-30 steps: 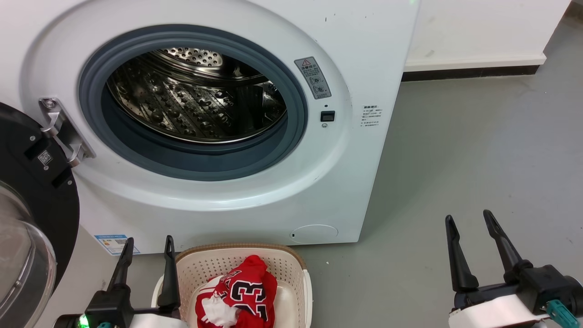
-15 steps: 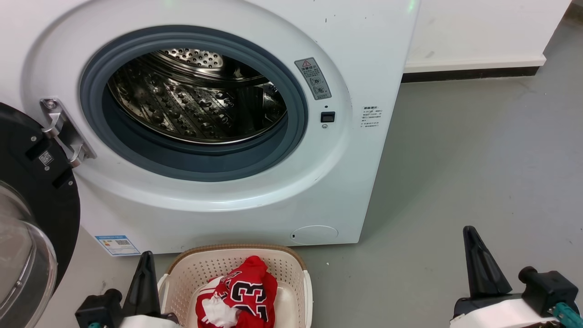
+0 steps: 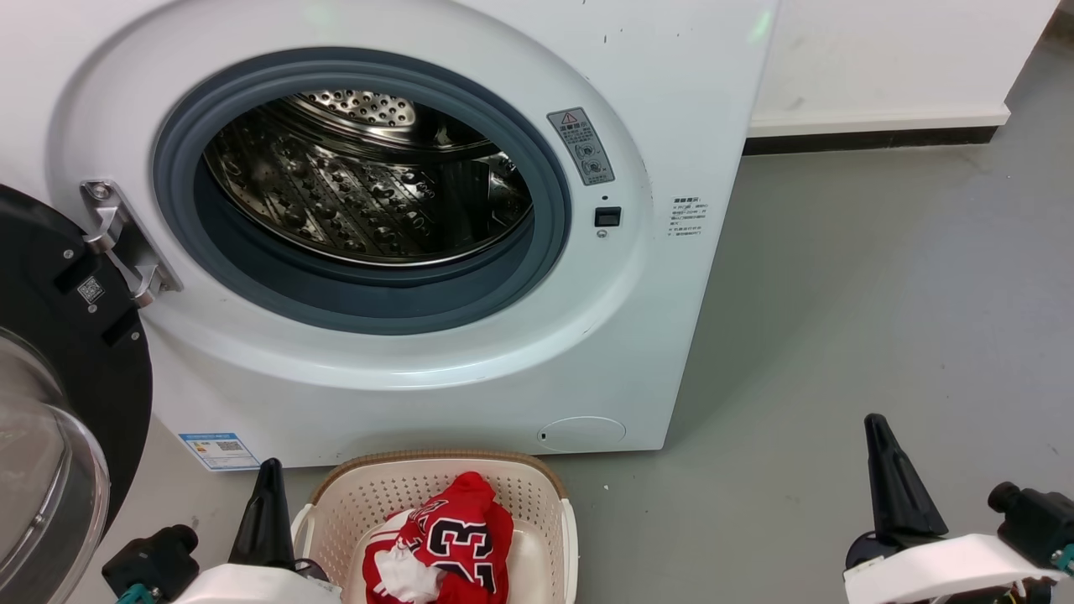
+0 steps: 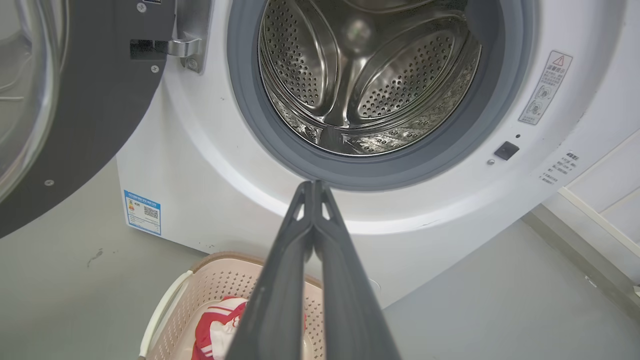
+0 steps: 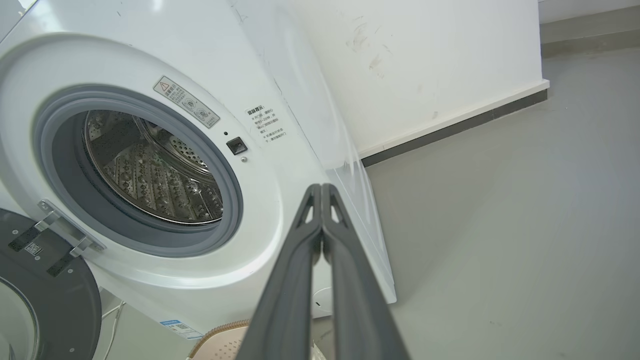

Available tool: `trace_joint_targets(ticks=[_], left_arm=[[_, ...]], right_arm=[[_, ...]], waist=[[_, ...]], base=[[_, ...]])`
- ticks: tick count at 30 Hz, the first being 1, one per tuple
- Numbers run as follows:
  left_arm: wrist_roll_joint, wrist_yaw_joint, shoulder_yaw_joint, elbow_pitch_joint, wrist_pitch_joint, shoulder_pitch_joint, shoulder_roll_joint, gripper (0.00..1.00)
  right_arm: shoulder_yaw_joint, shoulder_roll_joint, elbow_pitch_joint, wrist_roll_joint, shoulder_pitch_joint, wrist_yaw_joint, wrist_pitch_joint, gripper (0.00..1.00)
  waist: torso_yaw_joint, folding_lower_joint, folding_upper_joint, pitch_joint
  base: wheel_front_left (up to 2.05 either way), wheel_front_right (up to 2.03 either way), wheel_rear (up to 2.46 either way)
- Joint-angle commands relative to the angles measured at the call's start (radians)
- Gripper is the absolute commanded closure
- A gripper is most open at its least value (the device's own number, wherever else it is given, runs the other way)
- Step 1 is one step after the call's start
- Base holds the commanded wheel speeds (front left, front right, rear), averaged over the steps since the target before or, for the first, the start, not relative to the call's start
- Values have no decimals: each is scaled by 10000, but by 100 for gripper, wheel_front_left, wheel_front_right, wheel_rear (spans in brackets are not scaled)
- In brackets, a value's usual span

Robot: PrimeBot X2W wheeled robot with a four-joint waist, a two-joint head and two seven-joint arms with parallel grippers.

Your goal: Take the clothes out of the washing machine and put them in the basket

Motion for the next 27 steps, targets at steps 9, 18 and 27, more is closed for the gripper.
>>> trace_joint_targets(ticks=[9,18,27], left_arm=[[-1813,-158,94,80,413,-492,13,100],[-3436,-261,145,273,802,-733,13,100],[-4501,-341,177,404,1062,-886,13,100]], right_arm=[[-62,-155,106,1934,-533,-2,345,100],[-142,-200,319,3616,-729,-3,692,100],[-205,-216,458,4712,-857,-3,936,100]], waist=[[41,0,0,-24],[87,0,0,-52],[119,0,0,-71]], base=[[0,0,0],[0,0,0],[0,0,0]])
